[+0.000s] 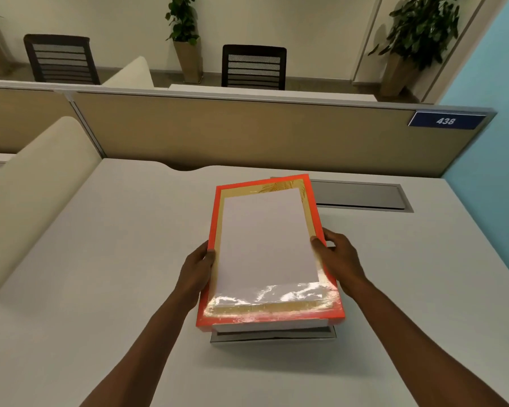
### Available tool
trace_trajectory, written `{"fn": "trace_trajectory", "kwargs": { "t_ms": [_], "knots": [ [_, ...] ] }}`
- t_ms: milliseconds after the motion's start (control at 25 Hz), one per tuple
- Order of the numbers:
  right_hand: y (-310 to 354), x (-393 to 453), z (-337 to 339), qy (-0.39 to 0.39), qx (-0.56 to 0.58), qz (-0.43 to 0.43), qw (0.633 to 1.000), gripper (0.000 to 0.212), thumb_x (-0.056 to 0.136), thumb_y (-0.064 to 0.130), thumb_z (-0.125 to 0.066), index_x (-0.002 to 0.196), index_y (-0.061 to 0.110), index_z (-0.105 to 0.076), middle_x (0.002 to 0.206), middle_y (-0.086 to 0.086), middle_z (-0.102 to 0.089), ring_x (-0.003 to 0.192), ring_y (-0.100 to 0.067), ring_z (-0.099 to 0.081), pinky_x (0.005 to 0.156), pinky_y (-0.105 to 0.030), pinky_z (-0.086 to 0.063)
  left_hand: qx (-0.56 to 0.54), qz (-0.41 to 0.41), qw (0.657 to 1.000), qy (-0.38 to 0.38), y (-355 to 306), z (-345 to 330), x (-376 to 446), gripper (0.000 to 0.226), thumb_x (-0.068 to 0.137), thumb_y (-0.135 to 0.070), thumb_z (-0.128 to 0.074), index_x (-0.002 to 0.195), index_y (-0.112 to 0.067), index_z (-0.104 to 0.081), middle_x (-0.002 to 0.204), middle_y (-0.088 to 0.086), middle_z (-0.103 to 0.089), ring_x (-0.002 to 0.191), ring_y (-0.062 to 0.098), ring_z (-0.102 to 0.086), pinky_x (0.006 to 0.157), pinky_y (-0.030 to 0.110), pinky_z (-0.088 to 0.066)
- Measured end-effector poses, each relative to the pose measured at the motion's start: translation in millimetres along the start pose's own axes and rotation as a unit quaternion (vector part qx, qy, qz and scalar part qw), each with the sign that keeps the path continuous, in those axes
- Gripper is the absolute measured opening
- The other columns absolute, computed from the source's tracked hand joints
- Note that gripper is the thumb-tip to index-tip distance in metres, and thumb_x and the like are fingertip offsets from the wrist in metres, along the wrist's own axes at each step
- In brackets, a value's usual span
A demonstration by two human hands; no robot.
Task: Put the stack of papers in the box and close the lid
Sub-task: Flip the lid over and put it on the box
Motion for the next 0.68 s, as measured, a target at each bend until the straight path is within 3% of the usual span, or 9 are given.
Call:
{"fn": "trace_trajectory", "kwargs": {
  "t_ms": [120,280,400,680],
  "knots": [
    [-19,-1,-10,0.002,-0.012,-0.009,1.0,0.045,0.099,0.033,-0.054,0.142,0.018,-0.052,0.118,-0.003,-0.059,0.09,-0.018,-0.062,0.075,-0.026,-0.053,0.042,-0.017,0.999,-0.016,0,-10,-5,0.047,0.106,-0.038,-0.038,0.151,-0.025,-0.043,0.142,0.004,-0.059,0.117,0.027,-0.062,0.105,0.049,-0.049],
    [-46,0,-18,0.02,-0.045,-0.019,0.999,0.047,0.101,0.036,-0.049,0.145,0.022,-0.046,0.138,-0.006,-0.06,0.114,-0.028,-0.063,0.099,-0.043,-0.053,0.104,-0.033,0.994,0.001,10,-24,-10,0.052,0.105,-0.041,-0.038,0.155,-0.026,-0.032,0.15,0.006,-0.052,0.13,0.035,-0.057,0.108,0.051,-0.048],
    [-62,2,-21,0.036,-0.059,-0.034,0.997,0.049,0.101,0.04,-0.047,0.147,0.025,-0.041,0.142,-0.006,-0.058,0.118,-0.031,-0.063,0.101,-0.05,-0.053,0.133,-0.045,0.99,0.02,14,-32,-12,0.058,0.104,-0.038,-0.041,0.157,-0.022,-0.024,0.154,0.007,-0.047,0.134,0.035,-0.054,0.11,0.049,-0.046],
    [-71,4,-29,0.038,-0.078,-0.033,0.996,0.05,0.102,0.037,-0.046,0.149,0.022,-0.039,0.141,-0.005,-0.058,0.117,-0.03,-0.064,0.099,-0.046,-0.052,0.126,-0.024,0.991,0.029,24,-32,-8,0.058,0.104,-0.039,-0.04,0.157,-0.022,-0.023,0.154,0.007,-0.046,0.133,0.034,-0.055,0.108,0.049,-0.048]
  ]
}}
Point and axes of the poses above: each hand's wrist, its own x-axis towards the middle knuckle, its own z-axis out of the back of the hand, y = z × x, the point moved 9 cm from there along x, towards the middle knuckle
